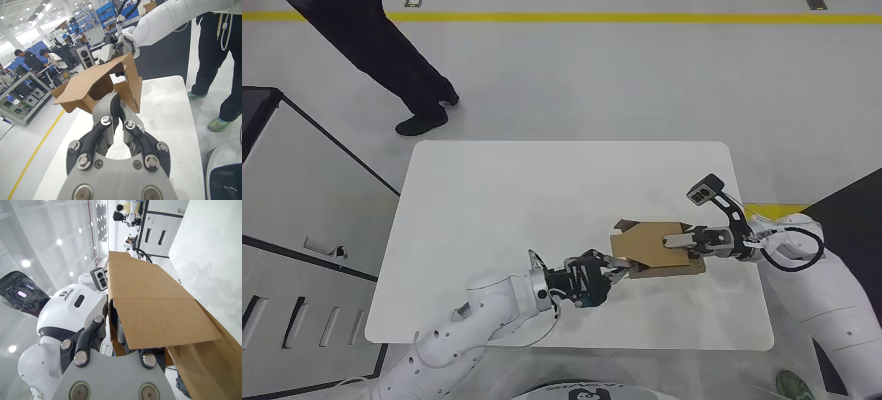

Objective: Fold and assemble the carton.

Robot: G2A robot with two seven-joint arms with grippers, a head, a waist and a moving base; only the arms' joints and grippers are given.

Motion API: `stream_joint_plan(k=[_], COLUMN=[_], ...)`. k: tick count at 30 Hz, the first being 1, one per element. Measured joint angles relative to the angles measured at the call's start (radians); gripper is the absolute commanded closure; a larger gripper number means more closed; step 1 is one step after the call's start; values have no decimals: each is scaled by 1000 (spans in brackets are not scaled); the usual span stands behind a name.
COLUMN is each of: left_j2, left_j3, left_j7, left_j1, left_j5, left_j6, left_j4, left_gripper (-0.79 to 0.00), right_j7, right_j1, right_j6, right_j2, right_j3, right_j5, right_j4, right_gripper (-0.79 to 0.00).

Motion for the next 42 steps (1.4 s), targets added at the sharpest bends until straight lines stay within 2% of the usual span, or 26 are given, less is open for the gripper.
stream_joint_plan(k=[19,34,42], left_j2=[-10,3,4], left_j3=[42,-25,-28], left_j7=[-52,-24,-23], left_j1=[-22,10,16], left_j5=[20,-8,-21], left_j6=[57,75,79], left_j4=[9,-12,0], left_gripper=[0,0,0], right_j7=[0,0,0], right_j1=[14,4,-7], right_j6=[0,0,0], right_j2=[-17,-23,-29], right_j3=[-28,8,29], right_j5=[-12,3,16], right_j4=[24,47,48], right_gripper=[0,0,0])
